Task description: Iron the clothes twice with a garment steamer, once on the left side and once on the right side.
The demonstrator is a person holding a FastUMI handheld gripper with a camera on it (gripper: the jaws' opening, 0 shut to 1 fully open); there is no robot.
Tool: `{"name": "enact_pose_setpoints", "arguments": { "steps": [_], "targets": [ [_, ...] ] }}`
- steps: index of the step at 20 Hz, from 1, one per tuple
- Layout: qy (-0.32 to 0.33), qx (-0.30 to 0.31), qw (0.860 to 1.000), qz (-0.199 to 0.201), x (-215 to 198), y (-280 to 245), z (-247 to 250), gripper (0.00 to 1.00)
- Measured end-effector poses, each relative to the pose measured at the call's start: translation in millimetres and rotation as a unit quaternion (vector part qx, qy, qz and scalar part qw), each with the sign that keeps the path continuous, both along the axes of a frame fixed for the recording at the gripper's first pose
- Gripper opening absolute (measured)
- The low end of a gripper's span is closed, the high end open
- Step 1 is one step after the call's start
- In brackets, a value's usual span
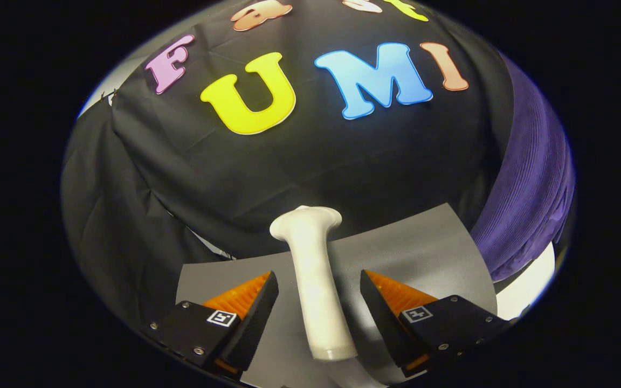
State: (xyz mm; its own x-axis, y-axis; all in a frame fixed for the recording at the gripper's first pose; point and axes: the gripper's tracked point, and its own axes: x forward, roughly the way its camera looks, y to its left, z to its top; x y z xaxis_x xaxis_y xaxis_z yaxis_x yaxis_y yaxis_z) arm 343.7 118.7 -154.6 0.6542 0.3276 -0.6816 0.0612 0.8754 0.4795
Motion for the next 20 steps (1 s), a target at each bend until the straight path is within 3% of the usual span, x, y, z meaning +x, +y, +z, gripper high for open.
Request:
{"name": "enact_pose_setpoints", "arguments": {
  "steps": [5,8,10,17,20],
  "targets": [
    [0.021,0.003,1.000,0.011,-2,11,-12,0.90],
    [0.013,-0.040,0.999,0.003,3,6,-22,0.72],
    [0.002,-0.060,0.998,0.016,2,13,-24,0.54],
    [-0.031,-0.116,0.992,0.032,-1,15,-25,0.40],
    [-0.055,-0.129,0.990,0.014,-6,11,-21,0.35]
  ]
}}
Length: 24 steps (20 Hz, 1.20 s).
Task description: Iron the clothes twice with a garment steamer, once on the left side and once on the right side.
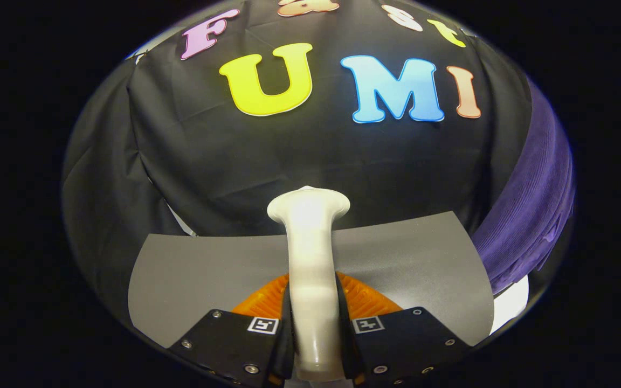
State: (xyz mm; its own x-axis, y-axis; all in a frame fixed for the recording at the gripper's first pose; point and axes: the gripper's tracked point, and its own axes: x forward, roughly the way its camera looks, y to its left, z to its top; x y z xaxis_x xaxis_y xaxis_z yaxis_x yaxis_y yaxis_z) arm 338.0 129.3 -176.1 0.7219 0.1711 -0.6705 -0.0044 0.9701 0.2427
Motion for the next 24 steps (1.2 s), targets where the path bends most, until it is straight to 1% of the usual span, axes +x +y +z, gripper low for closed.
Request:
{"name": "enact_pose_setpoints", "arguments": {
  "steps": [3,7,13,17,21,24],
  "targets": [
    [-0.018,-0.015,1.000,-0.005,-12,-2,5,0.34],
    [-0.040,-0.001,0.999,-0.011,-35,-8,22,0.34],
    [-0.096,-0.013,0.995,-0.019,-99,-42,46,0.34],
    [-0.136,-0.018,0.990,0.007,-151,-67,67,0.34],
    [-0.184,0.006,0.982,0.038,-218,-93,88,0.34],
    [-0.212,0.002,0.976,0.049,-264,-126,100,0.34]
  ]
}}
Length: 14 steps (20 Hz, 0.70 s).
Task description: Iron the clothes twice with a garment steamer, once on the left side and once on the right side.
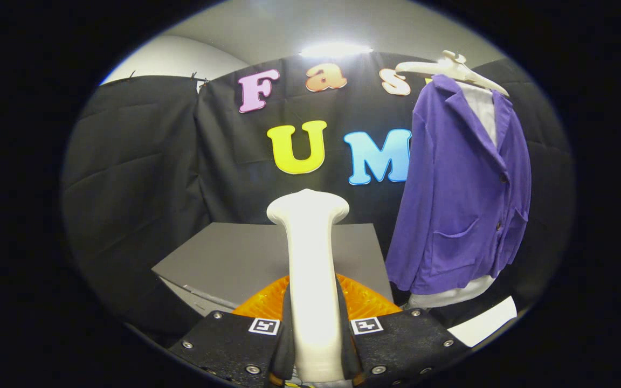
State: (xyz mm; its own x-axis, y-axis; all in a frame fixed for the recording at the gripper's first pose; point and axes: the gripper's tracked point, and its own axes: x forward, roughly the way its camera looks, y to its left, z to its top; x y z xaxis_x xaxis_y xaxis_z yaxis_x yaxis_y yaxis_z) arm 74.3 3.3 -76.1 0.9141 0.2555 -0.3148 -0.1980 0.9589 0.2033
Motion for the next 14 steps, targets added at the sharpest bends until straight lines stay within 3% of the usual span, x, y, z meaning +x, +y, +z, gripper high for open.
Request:
{"name": "enact_pose_setpoints", "arguments": {
  "steps": [8,14],
  "targets": [
    [-0.043,0.010,0.999,0.005,-103,-94,11,0.34],
    [-0.058,0.000,0.998,0.000,-126,-138,24,0.33]
  ]
}}
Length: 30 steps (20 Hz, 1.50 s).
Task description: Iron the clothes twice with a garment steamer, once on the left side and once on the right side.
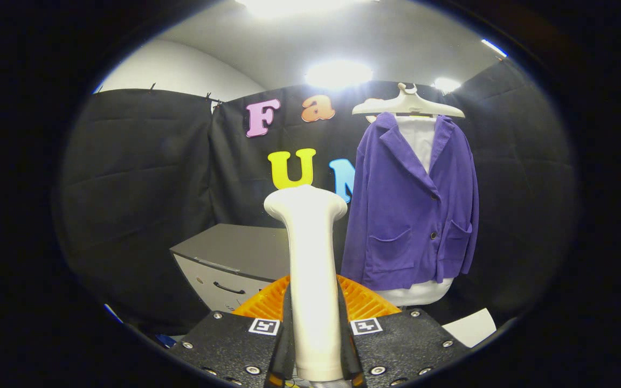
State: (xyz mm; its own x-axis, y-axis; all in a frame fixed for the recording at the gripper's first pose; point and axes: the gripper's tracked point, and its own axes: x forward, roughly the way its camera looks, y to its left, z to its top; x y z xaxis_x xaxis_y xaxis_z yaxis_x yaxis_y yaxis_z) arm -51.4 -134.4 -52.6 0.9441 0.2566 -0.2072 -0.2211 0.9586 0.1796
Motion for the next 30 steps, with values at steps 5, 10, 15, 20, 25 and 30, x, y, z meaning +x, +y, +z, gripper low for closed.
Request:
{"name": "enact_pose_setpoints", "arguments": {
  "steps": [5,10,15,20,25,30],
  "targets": [
    [-0.012,0.010,0.999,-0.033,25,-32,23,0.33],
    [-0.024,0.018,0.996,-0.079,71,-63,46,0.33],
    [-0.028,0.031,0.990,-0.138,122,-90,67,0.33],
    [-0.023,0.034,0.982,-0.183,173,-101,69,0.33],
    [-0.022,0.031,0.974,-0.223,214,-113,63,0.33],
    [-0.010,0.025,0.968,-0.250,240,-122,47,0.33]
  ]
}}
